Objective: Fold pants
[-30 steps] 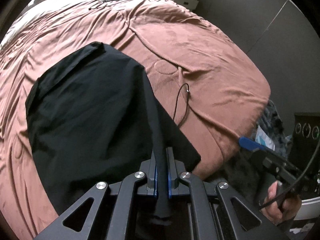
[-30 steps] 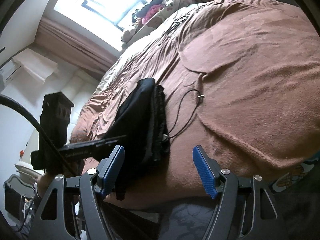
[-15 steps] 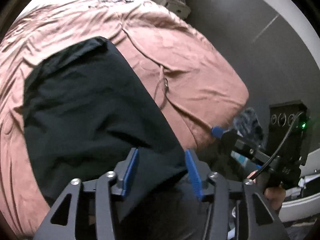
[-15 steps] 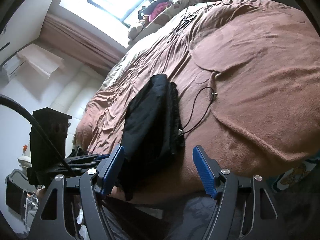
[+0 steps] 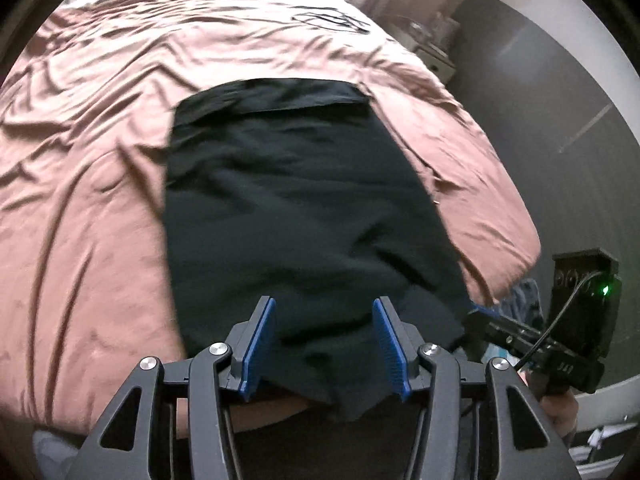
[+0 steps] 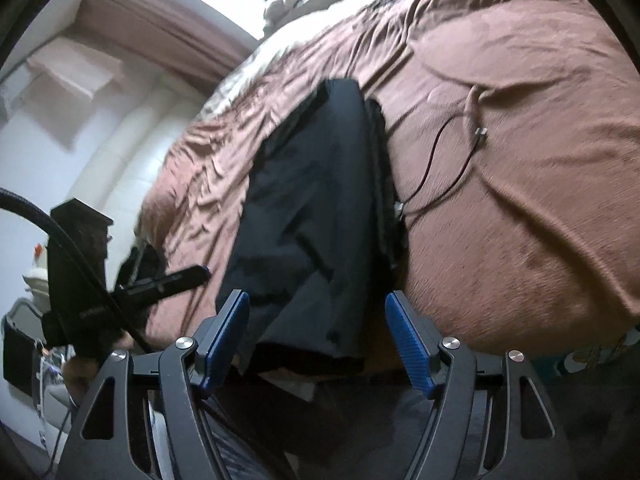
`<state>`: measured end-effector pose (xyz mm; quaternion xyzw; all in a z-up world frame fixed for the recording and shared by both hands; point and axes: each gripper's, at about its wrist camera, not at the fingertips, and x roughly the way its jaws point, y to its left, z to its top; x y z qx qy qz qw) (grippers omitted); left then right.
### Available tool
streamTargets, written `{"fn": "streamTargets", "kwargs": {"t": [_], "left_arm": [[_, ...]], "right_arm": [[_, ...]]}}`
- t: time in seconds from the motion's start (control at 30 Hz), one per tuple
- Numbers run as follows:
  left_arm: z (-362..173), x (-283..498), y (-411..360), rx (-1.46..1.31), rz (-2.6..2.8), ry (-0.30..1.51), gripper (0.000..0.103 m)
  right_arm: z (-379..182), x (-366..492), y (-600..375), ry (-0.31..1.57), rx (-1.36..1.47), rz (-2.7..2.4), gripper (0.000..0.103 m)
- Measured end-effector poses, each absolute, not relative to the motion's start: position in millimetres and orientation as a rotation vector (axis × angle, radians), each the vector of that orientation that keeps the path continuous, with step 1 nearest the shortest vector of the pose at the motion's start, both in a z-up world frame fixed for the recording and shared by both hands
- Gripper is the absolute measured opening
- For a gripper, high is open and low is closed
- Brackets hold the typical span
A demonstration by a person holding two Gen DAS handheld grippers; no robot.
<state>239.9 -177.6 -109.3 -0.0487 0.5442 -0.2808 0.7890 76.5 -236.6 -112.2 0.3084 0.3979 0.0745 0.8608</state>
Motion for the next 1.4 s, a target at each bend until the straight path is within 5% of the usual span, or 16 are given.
{"fn": "streamTargets", "kwargs": {"t": [0.03, 0.1, 0.23, 0.67, 0.73, 0.8, 0.87, 1.4], "left_arm": [[-111, 241, -172, -0.112, -0.596, 1.172, 0.053], [-116, 244, -158, -0.138, -0.580, 1.174, 0.053], [-129, 249, -137, -0.175, -0.550, 1.190, 0.053], [-152, 266, -102, -0.272, -0.505, 1.230, 0.053], [-156, 269, -99, -0.301, -0.510, 1.239, 0.053], [-161, 273, -95, -0.343, -0.519, 1.250, 0.053], [-162, 275, -91, -0.375, -0.521, 1.256, 0.053], [-183, 298, -98, -0.488, -0.575, 1.303, 0.052]], "right_arm": [[-115, 81, -233, 0.855, 0.634, 0.153, 0.063], [-120, 91, -228, 0.905, 0.605, 0.146, 0.031], [-122, 100, -228, 0.946, 0.553, 0.100, 0.011], [-93, 88, -251, 0.901, 0.519, 0.019, 0.012], [-84, 90, -253, 0.864, 0.534, 0.037, 0.018], [-81, 94, -253, 0.844, 0.538, 0.041, 0.056], [-77, 100, -251, 0.820, 0.538, 0.052, 0.066], [-106, 166, -255, 0.886, 0.538, 0.090, 0.061]]}}
